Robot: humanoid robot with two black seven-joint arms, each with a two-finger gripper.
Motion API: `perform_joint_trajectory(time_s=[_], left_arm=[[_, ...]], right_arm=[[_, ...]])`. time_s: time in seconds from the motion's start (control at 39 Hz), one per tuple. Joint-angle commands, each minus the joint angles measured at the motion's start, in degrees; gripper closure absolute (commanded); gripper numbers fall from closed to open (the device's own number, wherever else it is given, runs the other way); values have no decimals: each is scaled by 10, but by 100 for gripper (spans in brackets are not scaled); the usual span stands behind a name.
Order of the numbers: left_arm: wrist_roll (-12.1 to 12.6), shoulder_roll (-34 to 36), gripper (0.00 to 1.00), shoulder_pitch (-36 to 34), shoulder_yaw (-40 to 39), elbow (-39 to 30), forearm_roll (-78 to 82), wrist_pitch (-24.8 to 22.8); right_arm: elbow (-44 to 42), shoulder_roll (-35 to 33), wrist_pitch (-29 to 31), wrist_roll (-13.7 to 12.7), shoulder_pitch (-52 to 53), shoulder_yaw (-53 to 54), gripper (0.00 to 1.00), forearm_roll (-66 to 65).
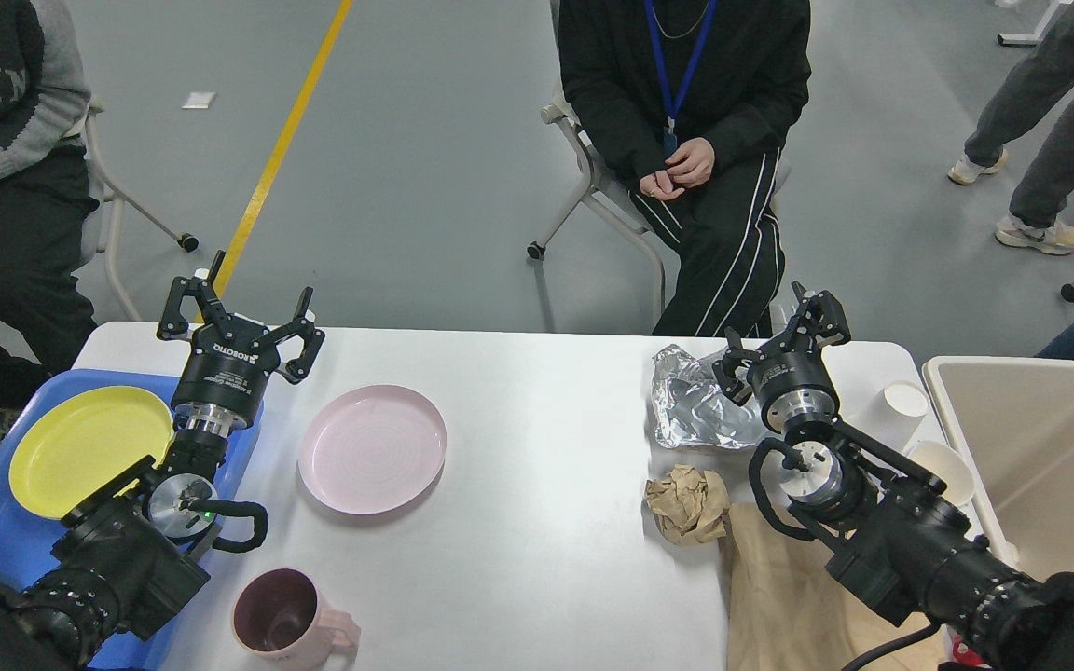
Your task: Tidy desktop
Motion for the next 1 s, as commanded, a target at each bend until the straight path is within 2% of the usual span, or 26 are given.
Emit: perform_joint_trajectory(time_s=[0.0,0.08,0.13,0.23,0.38,0.49,0.64,0.79,0.97], left_arm=[[0,0,1,-4,13,1,8,22],[3,11,1,-18,73,1,10,39],[4,34,1,-46,185,1,10,40],[11,63,1,-106,332,4,9,46],[12,115,1,-198,474,5,11,45],[12,113,1,-267,607,4,11,45],[12,104,1,-325,800,3,22,42],[12,88,1,-352,918,2,23,36],[12,109,1,-381,928,2,24,36]], right_arm=[[0,0,0,0,0,0,0,0],[1,0,0,0,0,0,0,0],[1,0,0,0,0,0,0,1],[1,0,0,0,0,0,0,1],[1,0,0,0,0,0,0,1],[1,1,0,0,0,0,0,0],[1,1,0,0,0,0,0,1],[1,0,0,0,0,0,0,1],[1,0,0,0,0,0,0,0]])
